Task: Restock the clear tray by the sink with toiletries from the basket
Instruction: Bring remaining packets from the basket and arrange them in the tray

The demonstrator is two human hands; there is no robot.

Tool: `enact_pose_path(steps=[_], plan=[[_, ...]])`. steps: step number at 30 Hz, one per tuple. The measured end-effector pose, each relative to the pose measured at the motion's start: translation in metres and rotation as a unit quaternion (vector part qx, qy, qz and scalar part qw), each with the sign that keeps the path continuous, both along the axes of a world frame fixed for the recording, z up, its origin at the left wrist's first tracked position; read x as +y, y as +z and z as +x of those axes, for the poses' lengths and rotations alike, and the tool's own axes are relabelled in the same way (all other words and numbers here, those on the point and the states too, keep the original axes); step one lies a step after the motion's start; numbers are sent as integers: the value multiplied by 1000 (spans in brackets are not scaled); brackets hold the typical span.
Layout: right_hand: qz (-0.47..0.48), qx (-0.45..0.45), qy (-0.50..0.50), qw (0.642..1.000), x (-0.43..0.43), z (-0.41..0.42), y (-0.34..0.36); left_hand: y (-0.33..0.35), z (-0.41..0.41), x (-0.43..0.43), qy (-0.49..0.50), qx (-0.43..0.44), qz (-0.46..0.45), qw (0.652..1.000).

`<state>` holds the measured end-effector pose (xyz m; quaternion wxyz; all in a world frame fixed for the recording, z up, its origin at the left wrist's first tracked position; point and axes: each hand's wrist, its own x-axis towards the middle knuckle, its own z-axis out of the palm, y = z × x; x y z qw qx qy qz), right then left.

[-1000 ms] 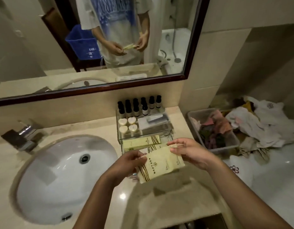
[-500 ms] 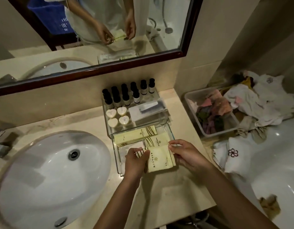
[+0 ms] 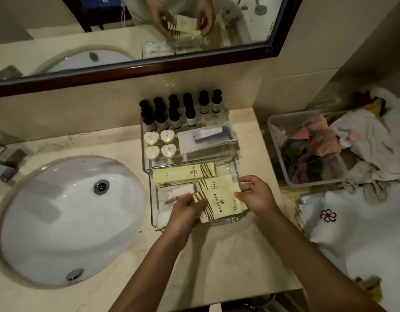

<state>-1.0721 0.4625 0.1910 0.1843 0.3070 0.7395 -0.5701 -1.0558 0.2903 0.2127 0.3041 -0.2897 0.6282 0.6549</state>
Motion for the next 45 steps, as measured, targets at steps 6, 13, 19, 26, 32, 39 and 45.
enact_pose_path(steps=[6,13,19,26,32,39,45], plan=[[38,19,-24,999,-8,-2,-15,-24,-9,-5,39,33,-67,996],[263,52,129,955,-15,-20,-19,-42,-43,23,-10,107,-301,947],[412,104,290,857,-15,-13,-25,-53,-40,28,-69,147,-376,912],[491,158,386,765,0,-9,-33,-41,-35,11,-258,210,-454,826],[407,95,508,753,1,-29,-28,-29,-62,-1,-499,276,-456,683],[376,63,530,757,2,-41,-29,-38,-64,3,-518,252,-455,679],[398,70,553,728,6,-46,-24,-43,-56,7,-511,245,-472,675]])
